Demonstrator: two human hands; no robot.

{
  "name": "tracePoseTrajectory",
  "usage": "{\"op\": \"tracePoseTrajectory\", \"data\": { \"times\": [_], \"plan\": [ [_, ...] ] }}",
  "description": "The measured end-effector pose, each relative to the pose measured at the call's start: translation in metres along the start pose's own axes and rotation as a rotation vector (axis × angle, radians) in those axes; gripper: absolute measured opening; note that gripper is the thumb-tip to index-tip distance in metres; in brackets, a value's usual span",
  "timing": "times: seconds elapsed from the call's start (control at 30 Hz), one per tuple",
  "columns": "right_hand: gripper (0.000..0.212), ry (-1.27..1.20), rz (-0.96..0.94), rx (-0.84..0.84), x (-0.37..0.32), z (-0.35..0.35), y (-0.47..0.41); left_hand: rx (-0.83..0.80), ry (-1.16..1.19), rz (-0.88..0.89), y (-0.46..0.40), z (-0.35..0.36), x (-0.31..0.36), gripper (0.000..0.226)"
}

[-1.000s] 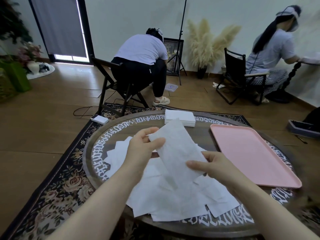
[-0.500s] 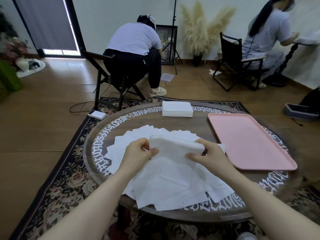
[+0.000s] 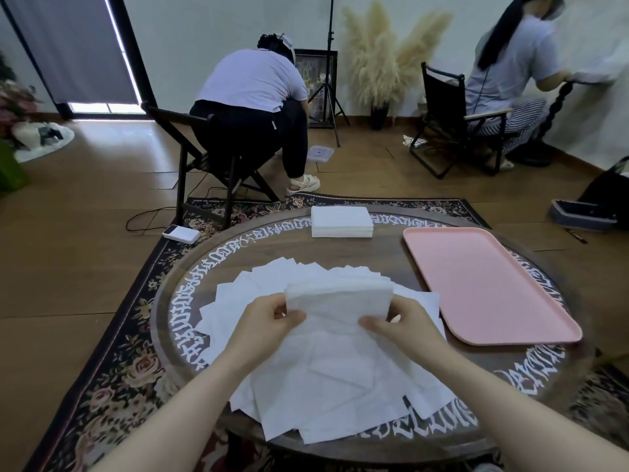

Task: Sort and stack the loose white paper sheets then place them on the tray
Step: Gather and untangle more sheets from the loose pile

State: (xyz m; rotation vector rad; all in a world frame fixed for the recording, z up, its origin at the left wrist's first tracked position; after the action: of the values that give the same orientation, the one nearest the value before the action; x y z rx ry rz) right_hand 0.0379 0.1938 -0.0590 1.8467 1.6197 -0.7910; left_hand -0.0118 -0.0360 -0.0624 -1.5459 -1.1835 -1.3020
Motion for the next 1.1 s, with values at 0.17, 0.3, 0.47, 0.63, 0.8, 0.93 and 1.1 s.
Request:
{"op": "tracePoseTrajectory", "data": {
  "times": [0.17, 0.3, 0.47, 0.63, 0.8, 0.93, 1.1],
  "plan": [
    [0.006, -0.272, 0.076, -0.033, 0.003, -0.006, -0.026, -0.032, 0.098, -0.012, -0.029, 0.004, 0.009, 0.016],
    [0.011, -0.265, 0.157, 0.008, 0.005, -0.023, -0.076, 0.109, 0.081, -0.018, -0.081, 0.000, 0.022, 0.026],
    [0.014, -0.242, 0.192, 0.117, 0.002, -0.051, -0.153, 0.206, 0.185, -0.077, -0.161, 0.005, 0.032, 0.018],
    [0.015, -0.216, 0.194, 0.261, 0.009, -0.069, -0.231, 0.242, 0.221, -0.012, -0.245, 0.019, 0.035, 0.008],
    [0.004, -0.149, 0.274, 0.221, 0.040, -0.048, -0.271, 0.254, 0.135, -0.067, -0.282, 0.027, -0.004, 0.011],
    [0.020, -0.175, 0.305, 0.175, 0.059, -0.030, -0.276, 0.286, 0.128, -0.145, -0.288, 0.025, -0.031, 0.023],
    [0.030, -0.198, 0.307, 0.198, 0.062, -0.032, -0.277, 0.305, 0.158, -0.137, -0.288, 0.022, -0.029, 0.020]
  ]
}}
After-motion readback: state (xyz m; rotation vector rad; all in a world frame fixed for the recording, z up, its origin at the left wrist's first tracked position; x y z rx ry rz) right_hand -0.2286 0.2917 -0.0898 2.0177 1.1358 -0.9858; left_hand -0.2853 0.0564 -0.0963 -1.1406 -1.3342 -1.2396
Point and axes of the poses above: each hand's wrist, its own y-axis away from the middle knuckle, its own z-axis out of the palm, x = y × z, the point moved 8 cm from there along -y, towards the middle knuckle, and after that the axes turned 15 degrees about y, right-handed, at the moved point
